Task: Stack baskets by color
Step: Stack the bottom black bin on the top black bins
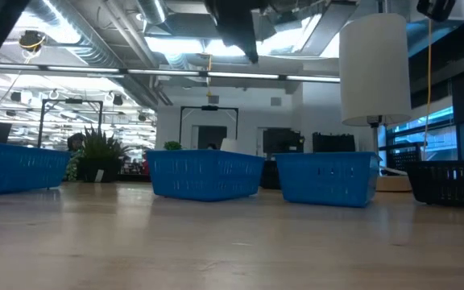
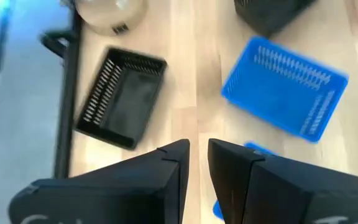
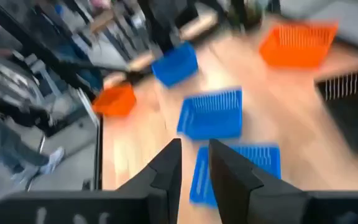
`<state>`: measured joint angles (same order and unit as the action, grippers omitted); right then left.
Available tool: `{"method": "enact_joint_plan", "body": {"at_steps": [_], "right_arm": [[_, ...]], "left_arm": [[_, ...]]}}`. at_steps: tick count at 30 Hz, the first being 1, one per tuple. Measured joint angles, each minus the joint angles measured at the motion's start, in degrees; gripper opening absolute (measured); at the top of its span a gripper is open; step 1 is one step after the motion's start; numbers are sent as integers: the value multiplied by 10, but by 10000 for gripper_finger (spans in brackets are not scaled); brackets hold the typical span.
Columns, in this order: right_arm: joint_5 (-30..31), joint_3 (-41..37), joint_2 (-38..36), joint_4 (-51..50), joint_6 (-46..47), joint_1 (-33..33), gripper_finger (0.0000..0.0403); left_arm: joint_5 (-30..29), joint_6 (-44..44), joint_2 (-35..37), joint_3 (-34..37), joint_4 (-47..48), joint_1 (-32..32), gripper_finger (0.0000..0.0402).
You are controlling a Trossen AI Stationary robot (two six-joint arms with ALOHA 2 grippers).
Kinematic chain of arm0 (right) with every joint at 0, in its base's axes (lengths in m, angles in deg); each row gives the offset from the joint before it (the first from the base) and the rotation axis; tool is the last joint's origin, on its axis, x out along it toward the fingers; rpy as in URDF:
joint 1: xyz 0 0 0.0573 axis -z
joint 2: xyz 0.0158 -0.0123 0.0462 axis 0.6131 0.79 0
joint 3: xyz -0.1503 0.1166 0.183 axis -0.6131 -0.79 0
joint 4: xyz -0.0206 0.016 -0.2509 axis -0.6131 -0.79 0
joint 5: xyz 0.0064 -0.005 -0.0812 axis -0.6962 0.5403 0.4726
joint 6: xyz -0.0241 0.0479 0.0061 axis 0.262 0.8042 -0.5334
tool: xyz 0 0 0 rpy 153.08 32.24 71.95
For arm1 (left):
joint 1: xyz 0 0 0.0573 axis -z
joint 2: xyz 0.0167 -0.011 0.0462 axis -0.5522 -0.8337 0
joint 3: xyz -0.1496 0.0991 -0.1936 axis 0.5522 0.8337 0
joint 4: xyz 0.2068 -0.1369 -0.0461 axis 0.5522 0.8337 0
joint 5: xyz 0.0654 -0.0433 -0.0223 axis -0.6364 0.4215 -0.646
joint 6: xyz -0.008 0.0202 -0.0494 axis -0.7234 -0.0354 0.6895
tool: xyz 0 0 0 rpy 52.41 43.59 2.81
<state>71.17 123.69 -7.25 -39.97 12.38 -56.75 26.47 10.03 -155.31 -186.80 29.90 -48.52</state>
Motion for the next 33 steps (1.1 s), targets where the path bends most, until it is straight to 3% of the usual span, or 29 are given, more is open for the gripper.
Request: {"method": "enact_joint_plan", "body": {"at_steps": [8,11,14,17,33], "right_arm": [[-25,95,140,-214,230,0,78],[-49,105,184,-245,342,0,78],[-104,102,226,-247,387,0,78],[-141,98,274,-248,395,0,78],[-151,93,464,-270,393,6,78]], "left_arm": [[-5,26,70,0,11,12,53],[-5,34,89,0,12,14,53],[-11,34,106,0,15,13,53],[-23,34,118,0,20,13,53],[-33,31,126,0,32,22,53]]}}
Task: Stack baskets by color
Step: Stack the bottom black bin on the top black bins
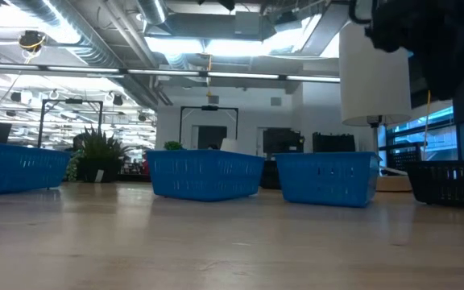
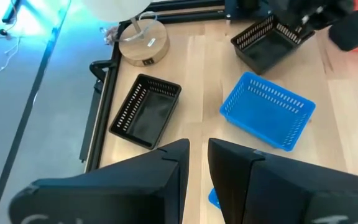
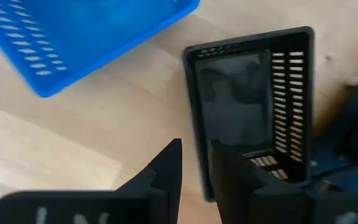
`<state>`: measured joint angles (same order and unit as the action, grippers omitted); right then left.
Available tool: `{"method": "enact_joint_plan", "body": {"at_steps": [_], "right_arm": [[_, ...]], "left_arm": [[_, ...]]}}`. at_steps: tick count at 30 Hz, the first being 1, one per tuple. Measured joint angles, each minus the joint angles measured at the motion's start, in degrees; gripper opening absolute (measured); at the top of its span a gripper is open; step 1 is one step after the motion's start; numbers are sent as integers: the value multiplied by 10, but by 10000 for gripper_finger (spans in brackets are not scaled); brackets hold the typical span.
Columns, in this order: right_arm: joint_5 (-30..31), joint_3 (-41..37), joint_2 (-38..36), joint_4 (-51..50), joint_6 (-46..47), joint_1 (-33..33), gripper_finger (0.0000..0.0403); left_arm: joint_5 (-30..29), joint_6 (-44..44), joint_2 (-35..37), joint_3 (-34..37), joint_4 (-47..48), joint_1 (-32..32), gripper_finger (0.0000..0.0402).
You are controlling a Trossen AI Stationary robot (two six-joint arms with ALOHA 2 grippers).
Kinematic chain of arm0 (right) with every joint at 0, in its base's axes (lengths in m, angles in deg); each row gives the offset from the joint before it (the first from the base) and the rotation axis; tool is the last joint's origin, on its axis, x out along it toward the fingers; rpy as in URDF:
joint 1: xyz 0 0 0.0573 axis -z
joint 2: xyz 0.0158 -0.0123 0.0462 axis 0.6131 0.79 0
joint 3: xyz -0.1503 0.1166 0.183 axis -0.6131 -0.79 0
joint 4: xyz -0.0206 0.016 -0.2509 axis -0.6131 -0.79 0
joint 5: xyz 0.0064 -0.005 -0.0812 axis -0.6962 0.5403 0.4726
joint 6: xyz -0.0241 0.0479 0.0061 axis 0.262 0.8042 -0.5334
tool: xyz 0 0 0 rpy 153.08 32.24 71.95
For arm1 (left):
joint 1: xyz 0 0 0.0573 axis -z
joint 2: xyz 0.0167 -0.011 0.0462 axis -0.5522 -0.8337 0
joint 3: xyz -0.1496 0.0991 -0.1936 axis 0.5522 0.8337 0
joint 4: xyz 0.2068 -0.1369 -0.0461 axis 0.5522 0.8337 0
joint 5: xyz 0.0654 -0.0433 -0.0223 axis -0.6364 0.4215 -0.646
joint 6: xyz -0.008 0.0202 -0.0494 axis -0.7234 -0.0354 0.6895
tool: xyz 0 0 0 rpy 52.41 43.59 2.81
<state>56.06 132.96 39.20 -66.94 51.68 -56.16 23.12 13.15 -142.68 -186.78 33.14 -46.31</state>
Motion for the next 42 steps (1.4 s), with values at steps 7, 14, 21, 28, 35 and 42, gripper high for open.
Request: {"method": "enact_joint_plan", "body": {"at_steps": [7,14,21,28,35,42], "right_arm": [[1,0,25,4,-54,29,78],[-19,-30,24,40,-102,59,78],[-101,-112,23,122,-142,81,78],[-104,-136,22,136,-168,88,78],[-109,-149,22,170,-186,94,78],[-107,-189,22,223,-212,97,78]], "left_arm": [[0,-2,0,0,1,13,53],[0,-2,0,0,1,16,53],[-4,-2,0,0,1,16,53],[-48,-2,0,0,1,16,53],[-64,-2,0,0,1,16,53],[-64,0,0,0,1,16,53]]}}
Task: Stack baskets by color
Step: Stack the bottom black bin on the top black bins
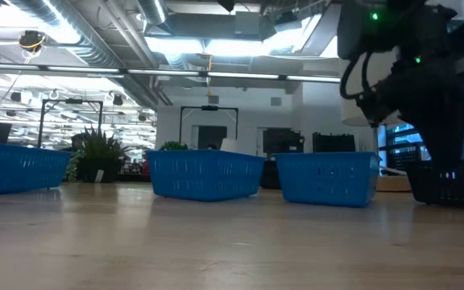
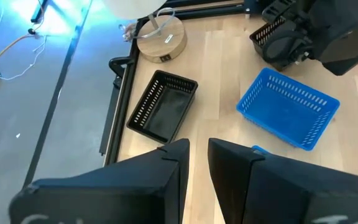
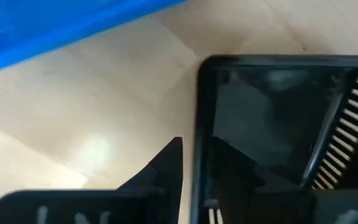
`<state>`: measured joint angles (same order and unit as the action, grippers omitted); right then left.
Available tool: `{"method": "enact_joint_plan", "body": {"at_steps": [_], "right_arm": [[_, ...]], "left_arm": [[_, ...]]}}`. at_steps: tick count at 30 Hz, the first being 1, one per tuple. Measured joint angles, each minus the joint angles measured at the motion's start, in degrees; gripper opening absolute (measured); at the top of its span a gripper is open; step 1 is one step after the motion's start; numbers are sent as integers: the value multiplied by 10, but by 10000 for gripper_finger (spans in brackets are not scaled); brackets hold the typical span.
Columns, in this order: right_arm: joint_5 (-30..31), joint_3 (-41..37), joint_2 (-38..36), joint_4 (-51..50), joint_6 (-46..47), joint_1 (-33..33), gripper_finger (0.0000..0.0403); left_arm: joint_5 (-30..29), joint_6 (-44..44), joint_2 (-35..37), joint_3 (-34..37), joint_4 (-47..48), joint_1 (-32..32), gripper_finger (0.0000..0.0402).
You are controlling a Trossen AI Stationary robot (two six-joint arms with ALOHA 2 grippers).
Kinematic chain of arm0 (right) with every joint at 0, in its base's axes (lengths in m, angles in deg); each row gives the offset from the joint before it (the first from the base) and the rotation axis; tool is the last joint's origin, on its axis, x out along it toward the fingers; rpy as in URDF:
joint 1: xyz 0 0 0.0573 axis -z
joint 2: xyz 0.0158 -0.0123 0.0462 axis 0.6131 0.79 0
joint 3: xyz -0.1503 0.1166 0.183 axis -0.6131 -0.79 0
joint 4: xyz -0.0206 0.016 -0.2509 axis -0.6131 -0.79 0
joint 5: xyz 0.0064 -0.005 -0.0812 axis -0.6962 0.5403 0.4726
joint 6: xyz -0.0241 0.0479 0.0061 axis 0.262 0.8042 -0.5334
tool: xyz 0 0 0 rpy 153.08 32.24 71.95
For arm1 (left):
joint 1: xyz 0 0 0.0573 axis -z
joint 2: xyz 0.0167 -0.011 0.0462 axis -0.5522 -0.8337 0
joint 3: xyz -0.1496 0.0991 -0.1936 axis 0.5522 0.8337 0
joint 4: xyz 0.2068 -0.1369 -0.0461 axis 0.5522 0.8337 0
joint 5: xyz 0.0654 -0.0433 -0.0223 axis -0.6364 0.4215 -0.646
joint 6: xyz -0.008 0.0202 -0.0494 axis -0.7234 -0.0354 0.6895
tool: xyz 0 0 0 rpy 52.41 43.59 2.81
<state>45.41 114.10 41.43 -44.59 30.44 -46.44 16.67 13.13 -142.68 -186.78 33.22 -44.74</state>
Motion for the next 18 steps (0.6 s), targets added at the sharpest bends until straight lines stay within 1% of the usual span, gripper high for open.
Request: {"method": "enact_joint_plan", "body": {"at_steps": [5,7,9,11,13,16,18], "right_arm": [[0,-51,0,34,-1,11,74],[2,-56,0,35,-17,14,56],[2,-51,0,33,-35,17,24],[7,-41,0,30,-57,20,8],[8,-25,0,13,-74,26,7],[9,21,0,-59,-106,36,3],[20,61,0,-110,-132,44,3]], "left_arm": [[0,2,0,0,0,0,53],[0,2,0,0,0,0,53],[0,3,0,0,0,0,53],[0,3,0,0,0,0,53],[0,3,0,0,0,0,53],[0,3,0,0,0,0,53],[0,3,0,0,0,0,53]]}}
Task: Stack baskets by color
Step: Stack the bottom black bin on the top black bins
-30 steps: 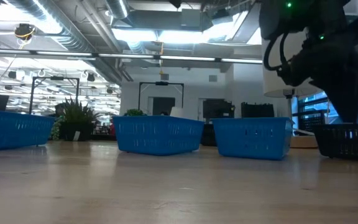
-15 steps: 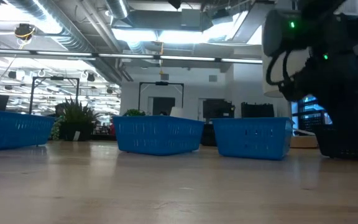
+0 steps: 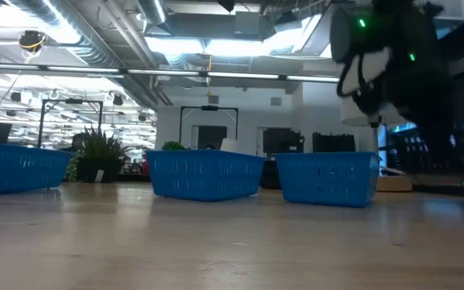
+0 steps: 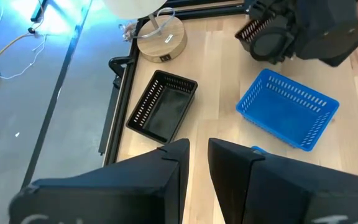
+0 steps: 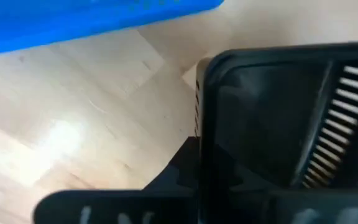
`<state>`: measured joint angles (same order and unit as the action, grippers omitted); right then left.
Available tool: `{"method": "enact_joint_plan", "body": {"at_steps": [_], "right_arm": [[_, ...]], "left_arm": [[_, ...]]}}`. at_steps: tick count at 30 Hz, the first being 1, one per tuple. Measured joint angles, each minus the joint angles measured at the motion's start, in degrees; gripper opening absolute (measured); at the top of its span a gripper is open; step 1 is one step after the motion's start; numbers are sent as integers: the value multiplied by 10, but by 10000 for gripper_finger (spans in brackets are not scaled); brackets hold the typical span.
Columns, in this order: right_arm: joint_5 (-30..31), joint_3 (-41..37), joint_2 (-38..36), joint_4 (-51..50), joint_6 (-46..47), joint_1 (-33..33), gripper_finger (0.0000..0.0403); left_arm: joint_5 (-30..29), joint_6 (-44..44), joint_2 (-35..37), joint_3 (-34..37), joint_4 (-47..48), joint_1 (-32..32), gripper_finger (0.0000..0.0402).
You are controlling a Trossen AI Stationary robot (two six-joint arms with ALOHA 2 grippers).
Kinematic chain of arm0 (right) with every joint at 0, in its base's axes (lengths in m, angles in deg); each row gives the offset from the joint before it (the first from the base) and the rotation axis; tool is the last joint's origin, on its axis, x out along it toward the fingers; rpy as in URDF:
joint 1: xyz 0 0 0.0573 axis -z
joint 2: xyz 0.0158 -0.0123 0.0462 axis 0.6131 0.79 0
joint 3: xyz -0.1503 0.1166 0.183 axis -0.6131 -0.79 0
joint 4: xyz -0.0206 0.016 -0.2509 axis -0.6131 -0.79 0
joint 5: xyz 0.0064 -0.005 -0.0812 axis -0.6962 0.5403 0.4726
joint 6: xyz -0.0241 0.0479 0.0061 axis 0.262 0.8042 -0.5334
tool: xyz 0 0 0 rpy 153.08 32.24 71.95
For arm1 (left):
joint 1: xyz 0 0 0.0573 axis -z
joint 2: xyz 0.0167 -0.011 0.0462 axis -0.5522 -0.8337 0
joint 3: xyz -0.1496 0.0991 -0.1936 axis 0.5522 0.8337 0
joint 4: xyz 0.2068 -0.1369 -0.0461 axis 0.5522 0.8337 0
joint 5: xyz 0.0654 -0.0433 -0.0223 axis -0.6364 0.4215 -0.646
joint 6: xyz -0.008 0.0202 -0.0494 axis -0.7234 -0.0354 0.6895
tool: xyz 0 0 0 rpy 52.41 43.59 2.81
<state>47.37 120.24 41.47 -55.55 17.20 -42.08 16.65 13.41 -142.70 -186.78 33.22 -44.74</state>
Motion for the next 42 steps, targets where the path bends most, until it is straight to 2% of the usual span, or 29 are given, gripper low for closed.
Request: {"method": "enact_joint_plan", "body": {"at_steps": [4,7,12,18,25,31,42], "right_arm": [[50,87,0,-95,-53,22,2],[109,144,0,-121,-98,48,2],[161,201,0,-26,-201,120,1],[156,206,7,194,-321,206,1],[150,205,66,315,-427,279,0],[85,204,118,317,-436,304,0],[82,204,126,205,-423,305,0]], "left_arm": [[0,0,0,0,0,0,53],[0,0,0,0,0,0,53],[-12,9,0,0,0,0,53],[-28,16,0,0,2,0,53],[-30,16,0,0,2,0,53],[-52,17,0,0,2,0,53],[-68,17,0,0,2,0,53]]}}
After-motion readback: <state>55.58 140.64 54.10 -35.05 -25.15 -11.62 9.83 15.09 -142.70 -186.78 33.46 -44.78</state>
